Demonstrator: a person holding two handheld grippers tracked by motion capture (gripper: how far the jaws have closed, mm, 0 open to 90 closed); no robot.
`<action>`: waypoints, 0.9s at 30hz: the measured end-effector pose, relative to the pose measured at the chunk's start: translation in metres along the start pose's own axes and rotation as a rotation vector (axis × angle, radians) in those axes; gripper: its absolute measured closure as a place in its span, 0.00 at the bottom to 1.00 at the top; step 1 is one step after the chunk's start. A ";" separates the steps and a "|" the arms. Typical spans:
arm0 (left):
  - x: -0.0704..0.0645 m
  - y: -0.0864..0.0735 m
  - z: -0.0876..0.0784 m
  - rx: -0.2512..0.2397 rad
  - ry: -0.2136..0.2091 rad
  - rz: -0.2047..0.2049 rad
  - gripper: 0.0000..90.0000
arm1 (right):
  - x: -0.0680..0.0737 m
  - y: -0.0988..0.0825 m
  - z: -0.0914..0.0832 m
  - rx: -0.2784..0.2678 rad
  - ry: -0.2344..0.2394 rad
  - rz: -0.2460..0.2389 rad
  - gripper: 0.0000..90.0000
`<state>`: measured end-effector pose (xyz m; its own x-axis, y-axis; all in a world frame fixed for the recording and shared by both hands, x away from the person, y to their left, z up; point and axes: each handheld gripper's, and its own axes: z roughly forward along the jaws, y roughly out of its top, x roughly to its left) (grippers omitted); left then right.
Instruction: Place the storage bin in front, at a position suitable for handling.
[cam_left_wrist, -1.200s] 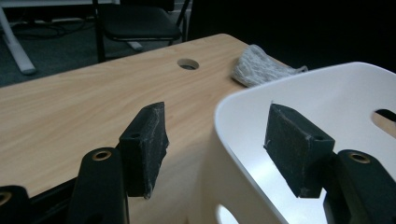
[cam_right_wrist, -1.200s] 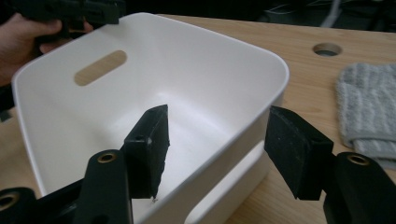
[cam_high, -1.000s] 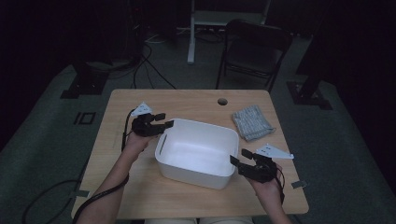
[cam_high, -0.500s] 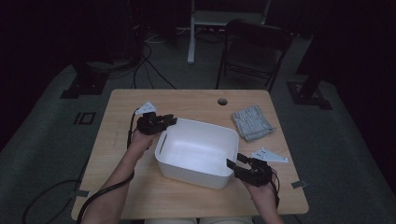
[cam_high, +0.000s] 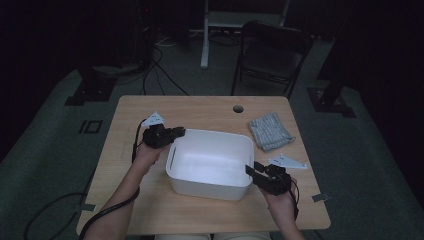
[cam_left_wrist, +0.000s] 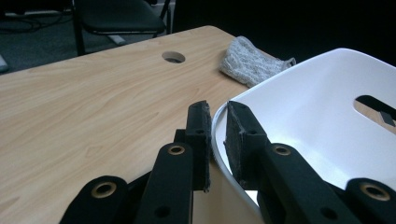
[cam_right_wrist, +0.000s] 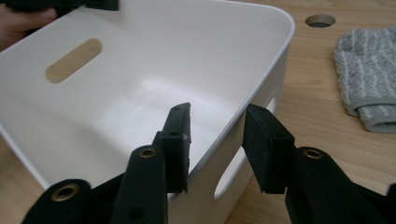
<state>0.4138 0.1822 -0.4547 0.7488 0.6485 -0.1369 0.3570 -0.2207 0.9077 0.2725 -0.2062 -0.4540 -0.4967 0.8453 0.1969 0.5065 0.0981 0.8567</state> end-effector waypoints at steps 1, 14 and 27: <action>0.000 0.000 0.000 0.000 0.000 0.000 0.88 | 0.000 0.000 0.000 0.000 0.000 0.000 0.69; -0.018 -0.007 -0.023 0.048 0.091 0.044 0.86 | -0.011 0.017 0.014 0.034 -0.022 0.006 0.82; -0.034 -0.017 -0.035 0.029 0.160 0.003 0.84 | -0.022 0.030 0.029 0.043 -0.027 0.011 0.89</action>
<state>0.3623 0.1895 -0.4512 0.6523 0.7549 -0.0673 0.3724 -0.2419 0.8960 0.3191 -0.2072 -0.4464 -0.4723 0.8601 0.1929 0.5418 0.1107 0.8332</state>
